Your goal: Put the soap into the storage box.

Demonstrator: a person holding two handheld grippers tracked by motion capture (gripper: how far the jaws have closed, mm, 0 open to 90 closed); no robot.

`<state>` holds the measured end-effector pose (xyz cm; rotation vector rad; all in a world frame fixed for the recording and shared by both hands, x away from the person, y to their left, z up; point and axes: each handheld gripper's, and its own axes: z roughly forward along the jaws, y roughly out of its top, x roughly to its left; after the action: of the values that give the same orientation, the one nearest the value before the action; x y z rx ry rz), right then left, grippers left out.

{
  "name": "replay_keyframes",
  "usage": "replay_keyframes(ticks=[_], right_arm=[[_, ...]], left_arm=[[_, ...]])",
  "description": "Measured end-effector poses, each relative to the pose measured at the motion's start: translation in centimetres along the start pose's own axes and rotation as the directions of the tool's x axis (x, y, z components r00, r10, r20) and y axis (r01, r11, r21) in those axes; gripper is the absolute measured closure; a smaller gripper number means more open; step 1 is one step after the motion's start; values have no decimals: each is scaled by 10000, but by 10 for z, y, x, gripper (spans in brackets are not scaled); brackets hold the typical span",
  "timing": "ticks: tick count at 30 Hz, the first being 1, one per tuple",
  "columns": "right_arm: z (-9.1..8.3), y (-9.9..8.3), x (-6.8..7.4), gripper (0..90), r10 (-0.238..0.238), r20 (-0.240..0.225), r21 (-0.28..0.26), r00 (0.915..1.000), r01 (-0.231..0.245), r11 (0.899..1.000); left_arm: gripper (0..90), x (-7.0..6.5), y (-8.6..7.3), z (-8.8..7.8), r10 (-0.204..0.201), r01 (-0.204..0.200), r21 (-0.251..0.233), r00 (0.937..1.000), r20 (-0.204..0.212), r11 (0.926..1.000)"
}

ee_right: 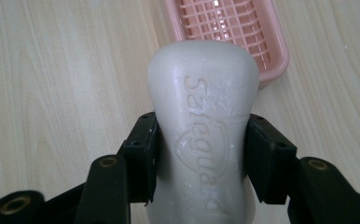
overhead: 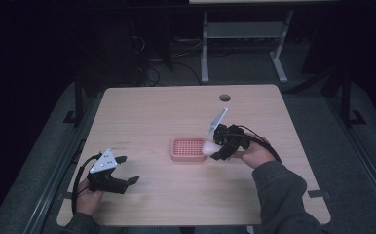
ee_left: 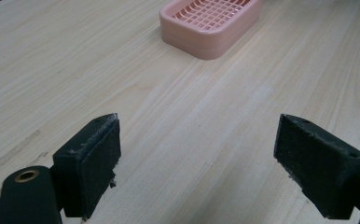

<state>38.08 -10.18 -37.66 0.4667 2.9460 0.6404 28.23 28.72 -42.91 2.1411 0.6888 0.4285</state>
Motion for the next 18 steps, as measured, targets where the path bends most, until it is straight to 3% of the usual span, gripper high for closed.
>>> replay_keyframes(ticks=[18], right_arm=[[7,28,-11,488,-322,-178,80,9993,324,9994]], left_arm=[[141,0,0,0,10,-10,-13,10000,11,10000]])
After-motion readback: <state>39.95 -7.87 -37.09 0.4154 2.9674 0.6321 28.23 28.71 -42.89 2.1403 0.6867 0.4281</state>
